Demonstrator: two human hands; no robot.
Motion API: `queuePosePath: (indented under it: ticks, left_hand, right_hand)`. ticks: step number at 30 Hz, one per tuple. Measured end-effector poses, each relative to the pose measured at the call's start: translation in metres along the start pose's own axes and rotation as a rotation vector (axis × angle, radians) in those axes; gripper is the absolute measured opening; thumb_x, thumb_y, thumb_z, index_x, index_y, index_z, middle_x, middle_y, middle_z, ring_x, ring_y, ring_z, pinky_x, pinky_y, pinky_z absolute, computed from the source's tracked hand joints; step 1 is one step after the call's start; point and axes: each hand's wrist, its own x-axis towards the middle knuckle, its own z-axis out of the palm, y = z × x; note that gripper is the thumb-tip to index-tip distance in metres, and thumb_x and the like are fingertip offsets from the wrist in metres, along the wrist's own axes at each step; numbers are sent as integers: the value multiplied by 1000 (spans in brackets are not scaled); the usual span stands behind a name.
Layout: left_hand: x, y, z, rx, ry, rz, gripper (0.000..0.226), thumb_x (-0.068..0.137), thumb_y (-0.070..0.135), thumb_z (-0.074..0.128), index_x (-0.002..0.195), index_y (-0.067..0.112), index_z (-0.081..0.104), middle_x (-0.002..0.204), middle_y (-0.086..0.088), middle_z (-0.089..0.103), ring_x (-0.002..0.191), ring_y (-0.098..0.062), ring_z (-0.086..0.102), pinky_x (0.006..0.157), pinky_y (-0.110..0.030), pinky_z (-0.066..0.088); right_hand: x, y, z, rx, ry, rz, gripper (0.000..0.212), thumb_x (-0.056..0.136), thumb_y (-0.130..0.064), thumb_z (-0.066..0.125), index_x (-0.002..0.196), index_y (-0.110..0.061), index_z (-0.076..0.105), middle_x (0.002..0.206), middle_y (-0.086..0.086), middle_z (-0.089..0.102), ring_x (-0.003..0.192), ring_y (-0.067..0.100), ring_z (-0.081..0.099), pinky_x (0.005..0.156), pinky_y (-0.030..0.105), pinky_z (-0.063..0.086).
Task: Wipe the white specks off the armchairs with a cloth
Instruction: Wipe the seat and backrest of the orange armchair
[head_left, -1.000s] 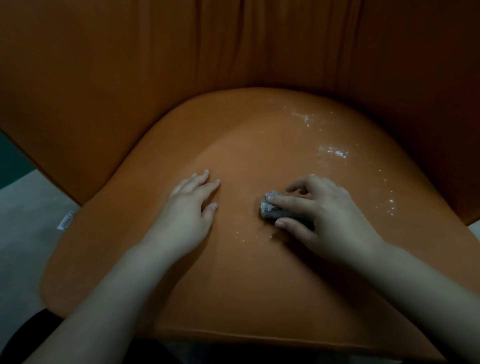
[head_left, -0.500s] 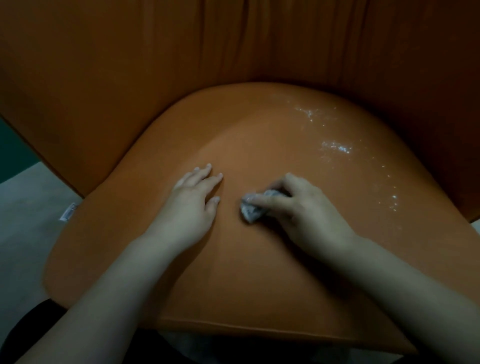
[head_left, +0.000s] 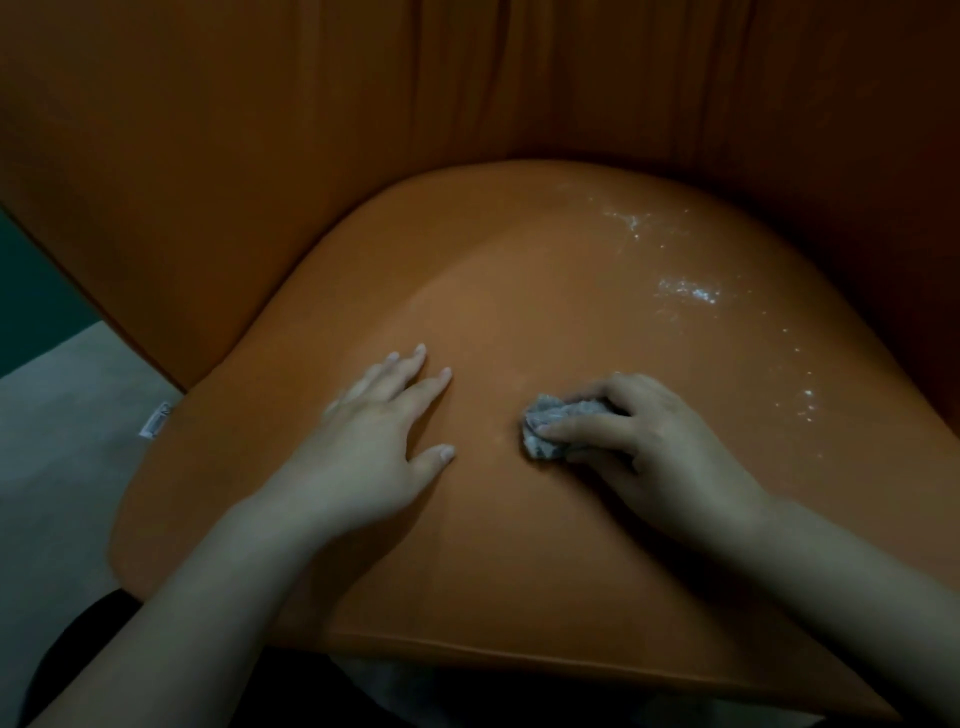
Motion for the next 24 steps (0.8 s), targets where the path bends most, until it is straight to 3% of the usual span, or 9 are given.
queuePosePath:
  ticks: [6, 9, 11, 13, 15, 17, 21, 24]
  left_hand:
    - [-2, -1, -3, 4, -49, 14, 83, 88, 56, 55, 152, 43, 5, 159, 19, -12, 146, -8, -11, 116, -32, 1]
    - [-2, -2, -6, -15, -69, 3, 83, 88, 55, 56, 151, 44, 5, 158, 21, -13, 145, -6, -12, 115, -33, 2]
    - [-2, -1, -4, -30, -64, -4, 82, 88, 54, 56, 152, 44, 5, 158, 21, -13, 145, -5, -13, 116, -34, 2]
    - [-2, 2, -2, -45, -52, -16, 81, 89, 52, 57, 152, 43, 6, 158, 21, -12, 145, -6, -13, 116, -33, 0]
    - [0, 6, -1, -50, -29, -22, 80, 90, 49, 57, 152, 40, 8, 159, 19, -10, 146, -7, -12, 117, -32, -1]
    - [4, 10, -1, -42, -10, -25, 79, 90, 48, 57, 153, 38, 9, 160, 17, -8, 146, -8, -11, 116, -30, -2]
    - [11, 19, -1, -70, 8, -28, 76, 90, 48, 57, 152, 38, 14, 160, 18, -4, 147, -9, -7, 118, -34, 3]
    - [12, 29, 5, -100, 52, -32, 73, 91, 44, 56, 152, 37, 16, 160, 17, 0, 147, -9, -5, 118, -34, 4]
  right_hand:
    - [27, -31, 22, 92, -55, -136, 23, 88, -24, 65, 109, -29, 71, 112, 5, 62, 96, 26, 55, 80, 38, 45]
    - [37, -3, 6, 61, 7, -29, 22, 87, -23, 67, 108, -24, 73, 109, 8, 63, 100, 28, 57, 84, 37, 46]
    - [21, 15, -4, 67, 78, 60, 23, 84, -21, 69, 107, -22, 73, 106, 6, 62, 98, 25, 58, 82, 24, 43]
    - [3, 6, -2, 96, 101, 20, 22, 84, -23, 68, 105, -24, 73, 105, 0, 60, 99, 15, 55, 85, 13, 37]
    - [-3, -13, 13, 125, 27, -77, 22, 86, -24, 68, 107, -27, 73, 111, -2, 59, 102, 13, 53, 89, 19, 40]
    - [5, -18, 15, 122, -30, -80, 26, 85, -21, 70, 110, -27, 72, 111, 4, 61, 100, 21, 54, 86, 29, 43]
    - [-2, 18, -9, 62, 137, 135, 26, 82, -18, 71, 108, -19, 73, 104, 10, 61, 97, 28, 56, 81, 29, 42]
    - [-30, 9, -8, 31, 178, 164, 28, 85, -31, 60, 109, -24, 73, 109, 7, 58, 99, 23, 52, 82, 31, 44]
